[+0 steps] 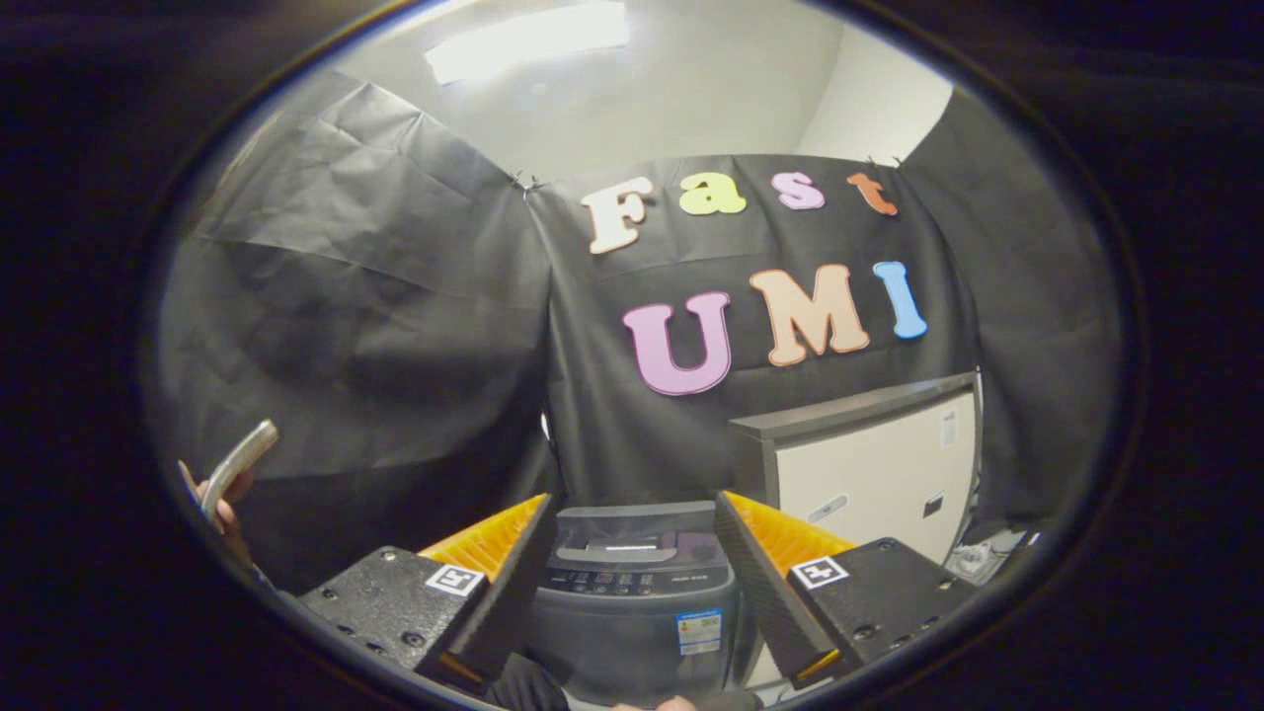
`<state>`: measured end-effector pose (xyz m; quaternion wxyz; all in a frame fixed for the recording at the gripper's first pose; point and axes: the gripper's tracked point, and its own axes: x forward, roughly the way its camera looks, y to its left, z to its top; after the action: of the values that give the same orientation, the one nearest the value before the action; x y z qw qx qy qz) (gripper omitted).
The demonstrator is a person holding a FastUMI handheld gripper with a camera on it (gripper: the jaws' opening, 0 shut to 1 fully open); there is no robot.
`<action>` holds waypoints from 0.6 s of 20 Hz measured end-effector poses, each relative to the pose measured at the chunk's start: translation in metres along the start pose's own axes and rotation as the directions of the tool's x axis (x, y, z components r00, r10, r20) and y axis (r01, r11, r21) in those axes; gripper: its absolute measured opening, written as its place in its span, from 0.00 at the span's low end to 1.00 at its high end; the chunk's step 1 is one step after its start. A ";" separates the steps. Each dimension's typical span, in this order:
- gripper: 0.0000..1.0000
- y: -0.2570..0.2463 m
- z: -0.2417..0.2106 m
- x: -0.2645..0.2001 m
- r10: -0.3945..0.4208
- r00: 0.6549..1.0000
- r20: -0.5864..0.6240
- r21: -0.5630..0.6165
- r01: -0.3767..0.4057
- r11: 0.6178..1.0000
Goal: Put the clothes into the washing machine and then close the washing machine lid.
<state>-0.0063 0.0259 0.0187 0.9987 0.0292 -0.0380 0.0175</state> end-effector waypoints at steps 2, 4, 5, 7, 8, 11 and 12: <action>0.97 -0.007 0.000 -0.002 -0.014 1.000 0.003 -0.010 0.014 1.000; 0.97 -0.006 -0.001 -0.002 -0.019 1.000 -0.004 -0.009 0.019 1.000; 0.97 -0.006 -0.001 -0.002 -0.021 1.000 -0.007 -0.012 0.021 1.000; 0.97 -0.005 -0.001 -0.002 -0.027 0.999 -0.018 -0.034 0.026 0.999; 0.97 -0.004 -0.002 -0.004 -0.031 0.999 -0.023 -0.043 0.030 0.999; 0.97 0.004 0.001 -0.004 -0.022 0.999 -0.023 -0.049 0.021 0.999; 0.97 0.003 0.001 -0.005 -0.024 0.999 -0.028 -0.055 0.022 0.998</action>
<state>-0.0110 0.0292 0.0193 0.9997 0.0022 -0.0238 0.0053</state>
